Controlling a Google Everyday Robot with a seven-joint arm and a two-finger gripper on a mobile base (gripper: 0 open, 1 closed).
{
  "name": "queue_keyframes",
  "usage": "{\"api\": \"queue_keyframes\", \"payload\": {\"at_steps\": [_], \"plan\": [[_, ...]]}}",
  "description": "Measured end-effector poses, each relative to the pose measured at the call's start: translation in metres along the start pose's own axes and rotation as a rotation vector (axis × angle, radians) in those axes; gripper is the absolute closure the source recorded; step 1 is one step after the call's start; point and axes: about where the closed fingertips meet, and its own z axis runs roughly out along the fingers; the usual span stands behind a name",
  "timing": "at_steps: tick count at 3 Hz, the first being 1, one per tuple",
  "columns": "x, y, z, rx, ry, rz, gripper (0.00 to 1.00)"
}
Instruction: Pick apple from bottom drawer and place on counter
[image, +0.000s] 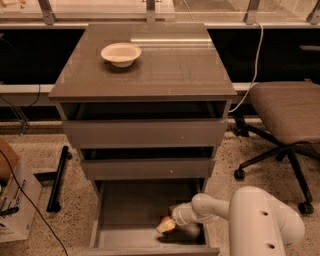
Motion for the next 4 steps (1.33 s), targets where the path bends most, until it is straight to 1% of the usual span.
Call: {"api": "queue_keyframes", "payload": {"at_steps": [1,2,3,4], "plan": [[0.010,-0.005,0.006,0.032,0.010,0.039,0.46],[0.015,-0.004,0.003,0.065,0.018,0.056,0.70],[0.011,0.004,-0.012,0.074,-0.005,0.070,0.92],[-0.014,0.010,-0.047,0.058,-0.104,0.019,1.00]]}}
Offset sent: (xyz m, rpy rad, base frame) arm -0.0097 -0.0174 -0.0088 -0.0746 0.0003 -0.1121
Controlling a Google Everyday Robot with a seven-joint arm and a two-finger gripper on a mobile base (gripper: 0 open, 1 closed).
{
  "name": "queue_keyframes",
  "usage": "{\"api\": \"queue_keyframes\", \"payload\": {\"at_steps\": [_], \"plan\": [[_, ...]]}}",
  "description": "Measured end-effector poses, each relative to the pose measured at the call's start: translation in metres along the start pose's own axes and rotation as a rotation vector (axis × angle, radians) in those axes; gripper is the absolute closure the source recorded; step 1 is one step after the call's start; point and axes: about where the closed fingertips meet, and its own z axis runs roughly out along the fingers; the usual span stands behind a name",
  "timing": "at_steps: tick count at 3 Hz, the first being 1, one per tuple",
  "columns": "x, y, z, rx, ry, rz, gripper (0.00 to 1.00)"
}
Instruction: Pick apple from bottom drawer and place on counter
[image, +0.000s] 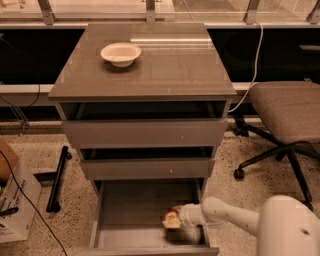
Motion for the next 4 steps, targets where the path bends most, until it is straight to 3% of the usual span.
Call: {"api": "queue_keyframes", "payload": {"at_steps": [1,2,3,4], "plan": [[-0.043,0.008,-0.065,-0.046,-0.161,-0.119,1.00],[-0.066,0.033,-0.142,-0.124,-0.215,-0.270,1.00],[-0.096,0.070,-0.215,-0.209,-0.203,-0.419,1.00],[-0.140,0.149,-0.286,-0.285,-0.101,-0.613,1.00]]}}
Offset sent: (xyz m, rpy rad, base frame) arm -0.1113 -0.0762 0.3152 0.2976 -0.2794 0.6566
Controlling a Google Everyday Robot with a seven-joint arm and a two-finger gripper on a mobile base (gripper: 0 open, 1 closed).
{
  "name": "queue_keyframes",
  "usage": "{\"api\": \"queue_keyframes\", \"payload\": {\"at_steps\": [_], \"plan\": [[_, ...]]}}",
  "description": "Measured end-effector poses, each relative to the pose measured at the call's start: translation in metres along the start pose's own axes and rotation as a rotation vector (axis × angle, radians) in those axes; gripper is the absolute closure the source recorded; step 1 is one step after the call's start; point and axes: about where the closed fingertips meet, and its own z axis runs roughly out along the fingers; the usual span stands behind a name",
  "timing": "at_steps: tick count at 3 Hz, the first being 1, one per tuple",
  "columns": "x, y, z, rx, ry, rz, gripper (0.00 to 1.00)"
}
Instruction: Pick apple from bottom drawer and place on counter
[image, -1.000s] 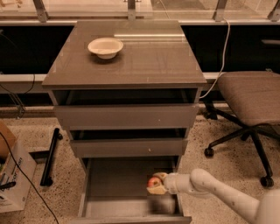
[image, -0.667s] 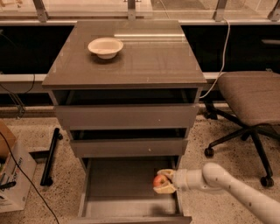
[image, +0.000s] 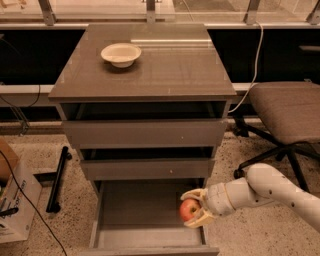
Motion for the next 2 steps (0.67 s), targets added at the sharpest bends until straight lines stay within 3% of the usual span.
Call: {"api": "queue_keyframes", "payload": {"at_steps": [1,2], "plan": [[-0.074,0.017,-0.034,-0.019,0.093,-0.146,1.00],[-0.170,0.009,-0.091,0.039,0.163,-0.255,1.00]]}}
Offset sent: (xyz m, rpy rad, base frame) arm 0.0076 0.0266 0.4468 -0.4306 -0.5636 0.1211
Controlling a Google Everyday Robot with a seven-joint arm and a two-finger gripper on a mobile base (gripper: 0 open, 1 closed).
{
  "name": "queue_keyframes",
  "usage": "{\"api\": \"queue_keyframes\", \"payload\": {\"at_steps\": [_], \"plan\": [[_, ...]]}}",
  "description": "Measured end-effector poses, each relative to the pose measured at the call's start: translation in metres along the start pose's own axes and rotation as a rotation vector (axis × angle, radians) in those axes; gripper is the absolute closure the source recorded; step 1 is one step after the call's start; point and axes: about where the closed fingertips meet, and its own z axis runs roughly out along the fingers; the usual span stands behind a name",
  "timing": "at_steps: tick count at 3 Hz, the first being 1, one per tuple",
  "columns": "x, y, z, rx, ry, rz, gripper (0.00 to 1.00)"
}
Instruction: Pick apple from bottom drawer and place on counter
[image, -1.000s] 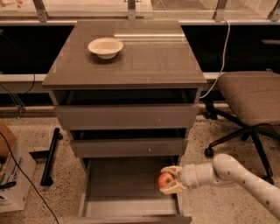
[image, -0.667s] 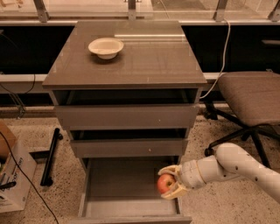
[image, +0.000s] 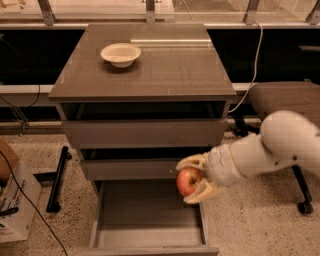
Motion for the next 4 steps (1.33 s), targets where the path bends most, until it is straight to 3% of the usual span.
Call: {"api": "queue_keyframes", "payload": {"at_steps": [1,2,3,4], "plan": [[-0.040,-0.019,-0.041,0.048,0.080,-0.073,1.00],[-0.040,-0.019,-0.041,0.048,0.080,-0.073,1.00],[-0.041,-0.042,-0.040,0.045,0.089,-0.084,1.00],[-0.048,-0.105,-0.040,0.017,0.142,-0.140,1.00]]}}
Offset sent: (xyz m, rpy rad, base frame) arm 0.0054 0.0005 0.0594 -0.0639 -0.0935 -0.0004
